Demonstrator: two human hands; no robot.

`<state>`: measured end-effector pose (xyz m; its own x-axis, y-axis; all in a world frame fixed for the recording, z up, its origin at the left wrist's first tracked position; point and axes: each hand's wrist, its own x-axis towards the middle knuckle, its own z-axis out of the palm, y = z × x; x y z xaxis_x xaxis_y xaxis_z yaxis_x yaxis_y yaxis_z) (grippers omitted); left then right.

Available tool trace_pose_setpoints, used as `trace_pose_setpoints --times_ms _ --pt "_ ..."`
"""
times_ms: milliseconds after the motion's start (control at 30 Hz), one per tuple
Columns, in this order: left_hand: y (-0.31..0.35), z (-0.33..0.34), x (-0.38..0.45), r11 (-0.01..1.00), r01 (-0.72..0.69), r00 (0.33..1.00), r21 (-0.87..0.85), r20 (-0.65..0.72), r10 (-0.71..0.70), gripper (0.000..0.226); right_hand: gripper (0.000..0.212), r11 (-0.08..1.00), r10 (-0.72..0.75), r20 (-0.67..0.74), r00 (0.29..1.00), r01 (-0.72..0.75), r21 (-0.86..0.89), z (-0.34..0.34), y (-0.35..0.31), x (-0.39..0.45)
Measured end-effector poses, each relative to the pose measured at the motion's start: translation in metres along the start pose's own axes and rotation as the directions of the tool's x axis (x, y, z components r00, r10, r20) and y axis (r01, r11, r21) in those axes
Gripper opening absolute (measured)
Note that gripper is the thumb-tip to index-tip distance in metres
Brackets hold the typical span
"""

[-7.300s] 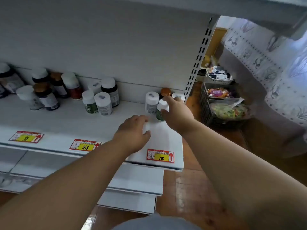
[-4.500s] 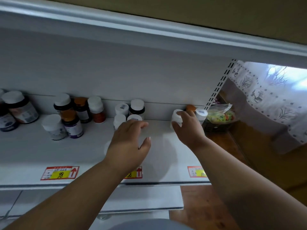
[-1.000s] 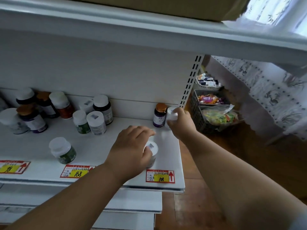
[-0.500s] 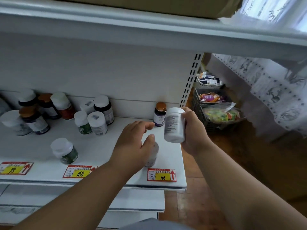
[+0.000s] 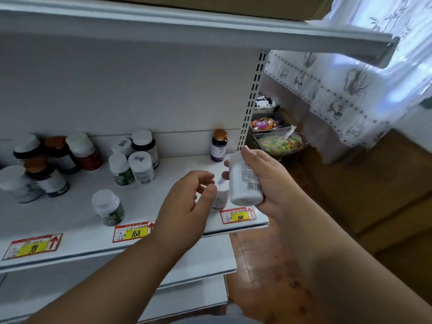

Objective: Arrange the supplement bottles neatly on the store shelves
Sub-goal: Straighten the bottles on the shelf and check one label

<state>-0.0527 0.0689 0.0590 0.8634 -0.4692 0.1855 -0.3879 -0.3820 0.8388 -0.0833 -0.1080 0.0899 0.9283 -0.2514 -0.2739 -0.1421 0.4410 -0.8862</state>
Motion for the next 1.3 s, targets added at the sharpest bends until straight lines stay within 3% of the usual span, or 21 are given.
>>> trace_pose_setpoints --times_ms 200,400,533,700,833,967,1067,1167,1300 --pt "-0.005 -0.004 -0.021 0.999 -0.023 0.996 -0.027 0.083 0.026 0.023 0.03 0.996 0.063 -0.087 0.994 -0.057 0.075 0.009 0.015 -0.024" --pt "-0.001 0.0 -0.02 0.996 -0.034 0.997 -0.08 0.071 0.039 0.045 0.025 0.981 -0.043 -0.005 0.999 0.041 -0.187 -0.001 0.007 -0.026" --pt "0.009 0.013 -0.009 1.0 0.018 0.997 -0.025 0.075 -0.016 0.037 0.035 0.975 -0.004 -0.008 1.0 0.002 -0.223 -0.012 -0.006 -0.018" --pt "0.024 0.043 0.007 0.999 0.017 0.996 0.043 0.085 -0.021 0.041 0.034 0.966 -0.082 -0.068 0.994 0.062 -0.25 -0.028 -0.017 -0.006" --pt "0.03 0.063 0.021 0.995 0.002 0.999 0.098 0.049 -0.007 0.045 0.032 0.967 -0.097 -0.005 0.995 0.093 -0.238 -0.049 -0.029 0.005" --pt "0.027 0.077 0.03 0.991 0.027 1.0 0.128 -0.012 -0.026 0.043 0.012 0.929 -0.084 0.073 0.994 0.105 -0.354 -0.073 -0.035 0.017" --pt "0.021 0.084 0.035 0.976 0.062 0.998 0.206 -0.037 -0.056 0.049 0.009 0.851 -0.063 0.137 0.989 0.125 -0.51 -0.086 -0.038 0.025" --pt "0.008 0.083 0.037 0.908 0.018 0.998 0.419 -0.059 0.008 0.056 0.018 0.727 -0.1 0.139 0.985 0.167 -0.666 -0.09 -0.032 0.033" --pt "-0.015 0.076 0.035 0.771 -0.03 0.998 0.636 -0.02 0.056 0.044 0.028 0.374 -0.126 0.169 0.978 0.204 -0.905 -0.092 -0.007 0.045"
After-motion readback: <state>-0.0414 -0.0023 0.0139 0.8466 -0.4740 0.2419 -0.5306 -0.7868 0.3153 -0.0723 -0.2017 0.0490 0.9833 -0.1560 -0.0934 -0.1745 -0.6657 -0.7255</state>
